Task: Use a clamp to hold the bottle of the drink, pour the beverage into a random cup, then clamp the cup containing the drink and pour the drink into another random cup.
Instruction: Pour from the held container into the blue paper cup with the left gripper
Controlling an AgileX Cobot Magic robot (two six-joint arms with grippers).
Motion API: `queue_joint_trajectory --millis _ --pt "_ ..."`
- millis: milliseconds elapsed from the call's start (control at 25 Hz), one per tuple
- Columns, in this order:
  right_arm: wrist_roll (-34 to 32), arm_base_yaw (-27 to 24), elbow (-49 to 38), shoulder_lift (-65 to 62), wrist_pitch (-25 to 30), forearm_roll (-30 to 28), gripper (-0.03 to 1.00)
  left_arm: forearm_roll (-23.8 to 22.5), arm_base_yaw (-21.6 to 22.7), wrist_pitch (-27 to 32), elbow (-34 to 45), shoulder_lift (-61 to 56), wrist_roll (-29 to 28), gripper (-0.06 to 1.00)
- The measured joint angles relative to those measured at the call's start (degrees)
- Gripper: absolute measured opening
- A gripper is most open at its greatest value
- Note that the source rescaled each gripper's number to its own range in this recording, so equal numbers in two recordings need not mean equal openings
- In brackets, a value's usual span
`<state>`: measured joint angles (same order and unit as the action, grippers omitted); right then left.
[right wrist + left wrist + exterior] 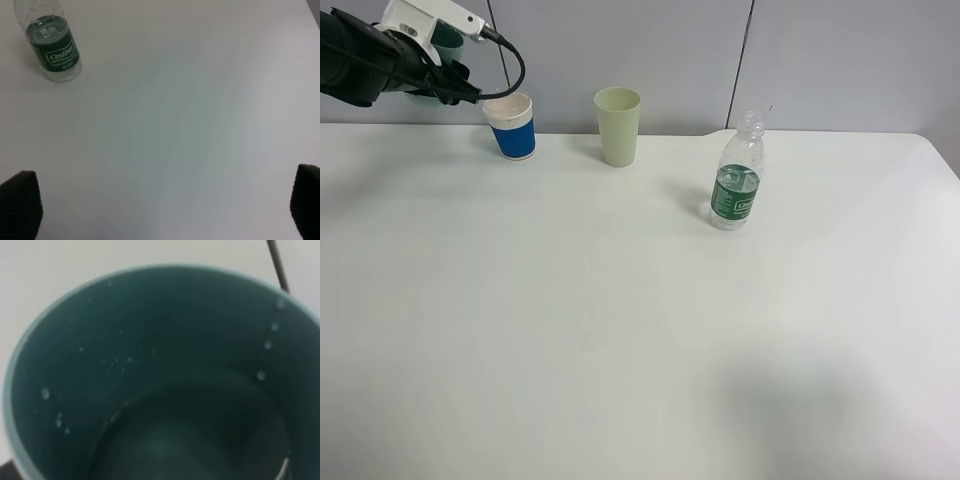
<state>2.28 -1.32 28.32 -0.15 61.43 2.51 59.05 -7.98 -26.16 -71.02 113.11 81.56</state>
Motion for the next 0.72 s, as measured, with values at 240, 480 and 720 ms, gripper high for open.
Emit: queue_joint_trajectory --millis 240,480,720 --pt "0.0 0.0 0.0 0.0 0.0 0.0 1.00 2.0 -0.1 -0.4 -3.0 2.5 9.5 0.03" --pt "0.0 0.0 0.0 0.0 0.0 0.0 1.00 3.7 -1.6 -3.7 -4.4 4.9 21.1 0.03" --pt "0.0 0.0 0.0 0.0 0.0 0.0 1.00 4.4 -3.3 -4.7 -6.5 6.5 27.6 0.03"
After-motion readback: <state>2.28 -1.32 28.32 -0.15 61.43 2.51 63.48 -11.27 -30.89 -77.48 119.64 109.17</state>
